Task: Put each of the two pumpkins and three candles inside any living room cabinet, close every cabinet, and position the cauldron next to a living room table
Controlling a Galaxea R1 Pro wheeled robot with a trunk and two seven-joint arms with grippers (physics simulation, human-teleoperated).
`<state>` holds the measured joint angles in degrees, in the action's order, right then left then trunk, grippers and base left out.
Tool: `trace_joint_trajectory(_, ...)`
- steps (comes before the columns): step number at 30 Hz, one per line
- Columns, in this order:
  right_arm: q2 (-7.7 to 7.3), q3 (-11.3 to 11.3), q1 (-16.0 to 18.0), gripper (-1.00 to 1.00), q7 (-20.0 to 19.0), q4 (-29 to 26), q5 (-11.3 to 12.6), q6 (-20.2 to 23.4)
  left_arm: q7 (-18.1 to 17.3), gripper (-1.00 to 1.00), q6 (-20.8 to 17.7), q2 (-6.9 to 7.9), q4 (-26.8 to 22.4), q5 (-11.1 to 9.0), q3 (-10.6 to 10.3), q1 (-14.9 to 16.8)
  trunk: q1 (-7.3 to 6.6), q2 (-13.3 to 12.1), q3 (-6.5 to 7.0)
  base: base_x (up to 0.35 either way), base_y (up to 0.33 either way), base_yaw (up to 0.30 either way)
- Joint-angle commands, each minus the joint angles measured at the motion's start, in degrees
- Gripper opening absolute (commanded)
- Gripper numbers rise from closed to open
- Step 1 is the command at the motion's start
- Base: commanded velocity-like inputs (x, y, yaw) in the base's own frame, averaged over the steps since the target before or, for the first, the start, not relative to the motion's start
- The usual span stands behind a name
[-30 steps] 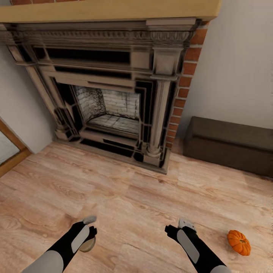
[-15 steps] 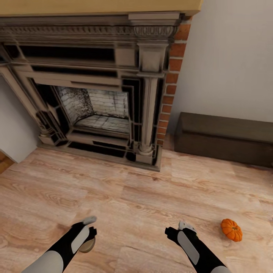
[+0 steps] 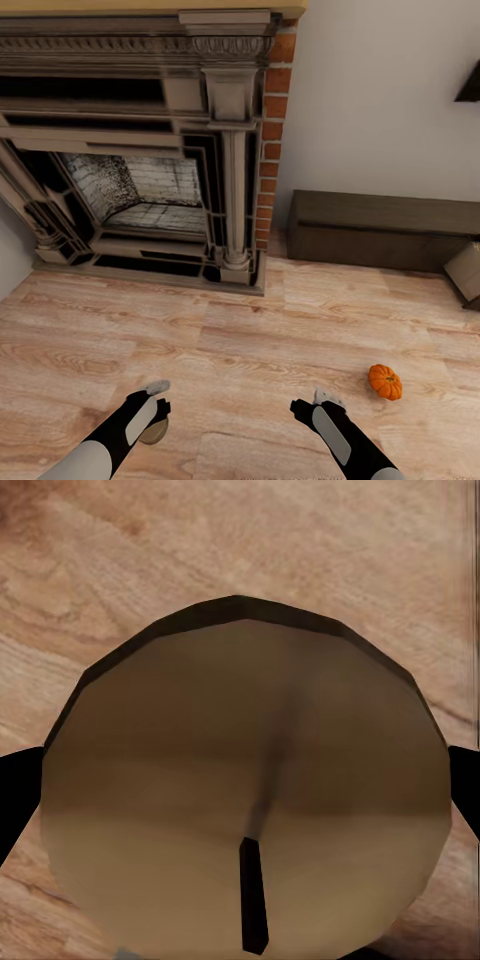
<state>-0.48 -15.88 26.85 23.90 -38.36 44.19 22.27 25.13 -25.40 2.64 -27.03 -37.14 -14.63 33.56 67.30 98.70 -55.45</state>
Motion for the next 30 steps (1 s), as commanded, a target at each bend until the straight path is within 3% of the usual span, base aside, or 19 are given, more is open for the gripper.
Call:
trace_joint_trajectory(1, -0.05, -0.29, 0.04, 1.00, 0.48, -0.07, 0.40, 0.14, 0.53, -1.00, -0.18, 0.09, -0.16, -0.57, -0.49, 0.01, -0.01, 0.02, -0.11, 0.000, 0.000, -0.222)
trace_joint_trajectory(30, -0.05, -0.20, 0.04, 1.00, 0.53, 0.04, 0.64, 0.08, 0.53, -1.00, -0.18, 0.09, -0.15, -0.27, -0.49, 0.01, -0.01, 0.02, -2.04, -0.030, 0.000, -0.222)
